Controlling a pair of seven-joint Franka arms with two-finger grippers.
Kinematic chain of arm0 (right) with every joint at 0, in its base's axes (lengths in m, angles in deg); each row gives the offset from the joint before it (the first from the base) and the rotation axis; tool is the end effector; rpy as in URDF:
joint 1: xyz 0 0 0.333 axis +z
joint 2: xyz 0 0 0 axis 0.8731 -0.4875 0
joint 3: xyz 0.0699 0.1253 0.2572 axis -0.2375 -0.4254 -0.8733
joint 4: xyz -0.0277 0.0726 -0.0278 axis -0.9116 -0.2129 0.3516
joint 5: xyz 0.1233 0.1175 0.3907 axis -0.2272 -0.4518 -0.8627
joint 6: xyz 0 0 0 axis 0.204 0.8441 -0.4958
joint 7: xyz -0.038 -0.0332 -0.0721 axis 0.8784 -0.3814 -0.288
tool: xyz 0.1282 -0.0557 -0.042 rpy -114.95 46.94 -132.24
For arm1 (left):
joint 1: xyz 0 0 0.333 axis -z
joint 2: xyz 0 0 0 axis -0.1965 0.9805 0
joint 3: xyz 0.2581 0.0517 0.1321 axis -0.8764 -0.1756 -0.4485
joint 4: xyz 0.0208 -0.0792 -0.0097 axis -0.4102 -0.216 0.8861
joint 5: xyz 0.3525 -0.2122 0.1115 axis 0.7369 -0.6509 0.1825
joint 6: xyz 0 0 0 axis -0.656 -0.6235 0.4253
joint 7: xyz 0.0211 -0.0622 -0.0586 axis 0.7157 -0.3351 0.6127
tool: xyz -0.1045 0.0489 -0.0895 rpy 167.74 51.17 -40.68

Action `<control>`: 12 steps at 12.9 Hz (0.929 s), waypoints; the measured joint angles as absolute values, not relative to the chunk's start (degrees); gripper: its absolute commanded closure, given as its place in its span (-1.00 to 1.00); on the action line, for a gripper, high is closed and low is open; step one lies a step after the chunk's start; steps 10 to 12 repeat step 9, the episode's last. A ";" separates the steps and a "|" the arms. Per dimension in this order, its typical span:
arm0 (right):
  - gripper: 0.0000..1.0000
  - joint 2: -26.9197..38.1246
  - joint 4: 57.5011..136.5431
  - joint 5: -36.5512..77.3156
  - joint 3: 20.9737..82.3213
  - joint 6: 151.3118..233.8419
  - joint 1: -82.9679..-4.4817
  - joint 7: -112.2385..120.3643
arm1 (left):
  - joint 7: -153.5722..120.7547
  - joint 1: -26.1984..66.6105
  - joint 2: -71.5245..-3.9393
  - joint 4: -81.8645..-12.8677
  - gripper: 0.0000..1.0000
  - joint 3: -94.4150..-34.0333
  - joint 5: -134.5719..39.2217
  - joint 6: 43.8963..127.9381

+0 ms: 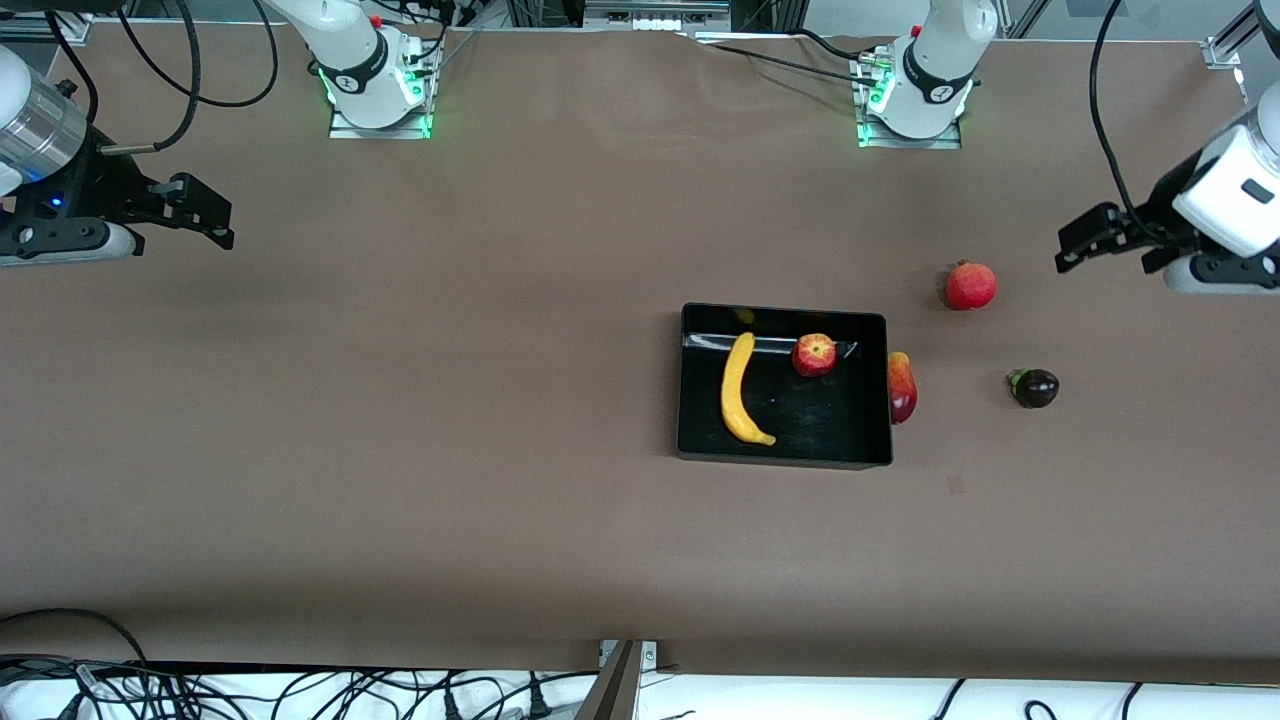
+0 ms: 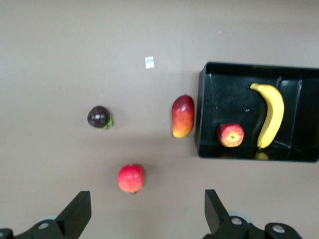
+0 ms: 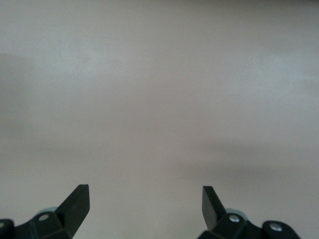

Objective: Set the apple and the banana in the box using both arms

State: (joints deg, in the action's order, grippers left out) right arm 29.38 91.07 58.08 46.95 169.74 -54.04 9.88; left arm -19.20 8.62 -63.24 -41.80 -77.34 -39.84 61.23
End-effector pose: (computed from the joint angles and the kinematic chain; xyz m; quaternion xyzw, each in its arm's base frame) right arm 0.5876 0.0603 0.5453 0.9989 0.0461 -0.0002 0.0067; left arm 0.5887 -0.0277 0.5311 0.9997 0.0114 -0.0169 0.0092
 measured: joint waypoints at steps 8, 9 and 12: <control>-1.00 29.39 91.07 58.08 46.94 169.74 -54.04 9.88 | -18.60 8.54 -62.94 -42.82 -1.00 -76.74 -39.70 61.42; -1.00 29.39 91.07 58.08 46.94 169.74 -54.04 9.88 | -18.59 8.55 -62.94 -42.82 -1.00 -76.71 -39.70 61.42; -1.00 29.39 91.07 58.08 46.94 169.74 -54.04 9.88 | -18.59 8.55 -62.94 -42.82 -1.00 -76.71 -39.70 61.42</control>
